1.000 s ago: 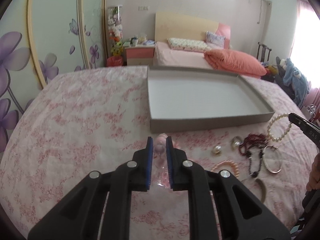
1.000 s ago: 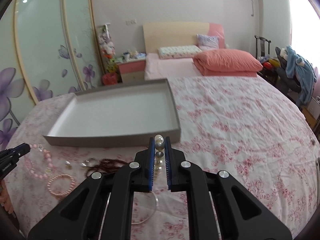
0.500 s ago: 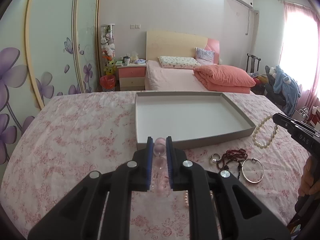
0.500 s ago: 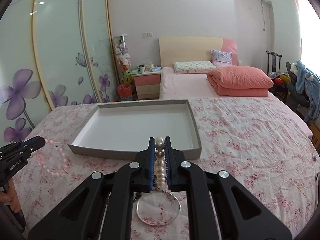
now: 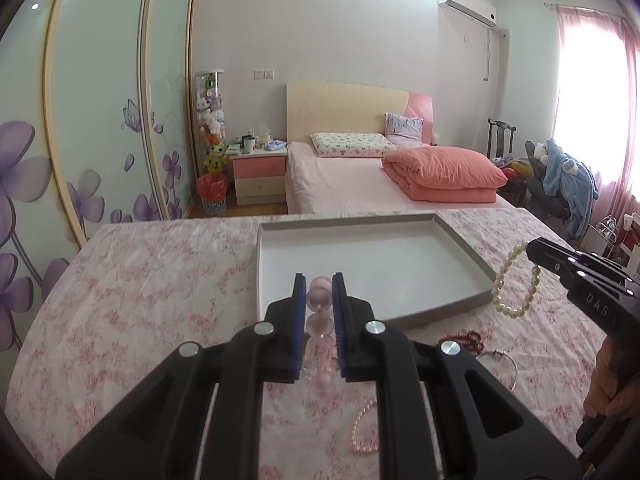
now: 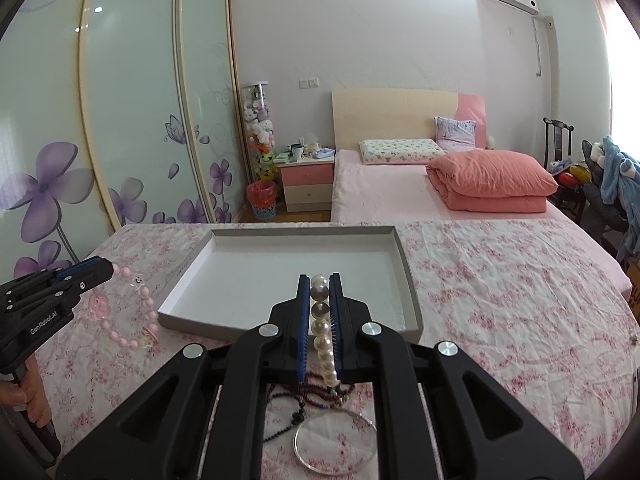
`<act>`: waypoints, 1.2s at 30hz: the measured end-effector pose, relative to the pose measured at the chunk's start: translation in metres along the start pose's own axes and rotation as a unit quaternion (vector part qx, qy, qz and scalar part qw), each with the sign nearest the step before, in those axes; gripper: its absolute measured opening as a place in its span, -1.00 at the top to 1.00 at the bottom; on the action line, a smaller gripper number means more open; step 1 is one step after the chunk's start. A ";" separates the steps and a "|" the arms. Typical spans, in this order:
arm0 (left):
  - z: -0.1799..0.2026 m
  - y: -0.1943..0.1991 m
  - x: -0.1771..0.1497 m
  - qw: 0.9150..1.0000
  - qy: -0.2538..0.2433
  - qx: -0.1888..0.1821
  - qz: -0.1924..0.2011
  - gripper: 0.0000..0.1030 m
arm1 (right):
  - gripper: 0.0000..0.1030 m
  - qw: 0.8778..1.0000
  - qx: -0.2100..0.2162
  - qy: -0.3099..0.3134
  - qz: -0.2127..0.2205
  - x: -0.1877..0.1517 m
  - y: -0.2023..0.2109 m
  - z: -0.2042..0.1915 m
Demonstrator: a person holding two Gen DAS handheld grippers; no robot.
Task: Organize jewelry
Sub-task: 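Carry both bracelets into the grey tray and open both tools to release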
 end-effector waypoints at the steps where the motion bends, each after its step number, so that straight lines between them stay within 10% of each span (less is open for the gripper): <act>1: 0.001 -0.002 0.003 1.000 -0.001 0.000 0.002 0.73 | 0.79 1.000 0.001 0.000 0.003 0.003 -0.002 0.000; 30: 0.007 -0.174 0.069 0.999 0.015 0.002 -0.031 0.70 | 0.78 0.997 0.027 -0.023 -0.076 0.058 -0.175 0.019; 36: -0.010 -0.165 0.066 0.999 0.031 0.013 -0.021 0.50 | 0.28 0.998 0.016 -0.018 -0.061 0.054 -0.160 0.025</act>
Point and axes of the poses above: each gripper's, at about its wrist camera, not at the fingertips, and y roughly against the way its jaws point, z to its right, x to its top, the point moved 1 cm from there along -y, roughly the way its jaws point, and after that the axes turned 3 degrees about y, right-handed, at the moved point
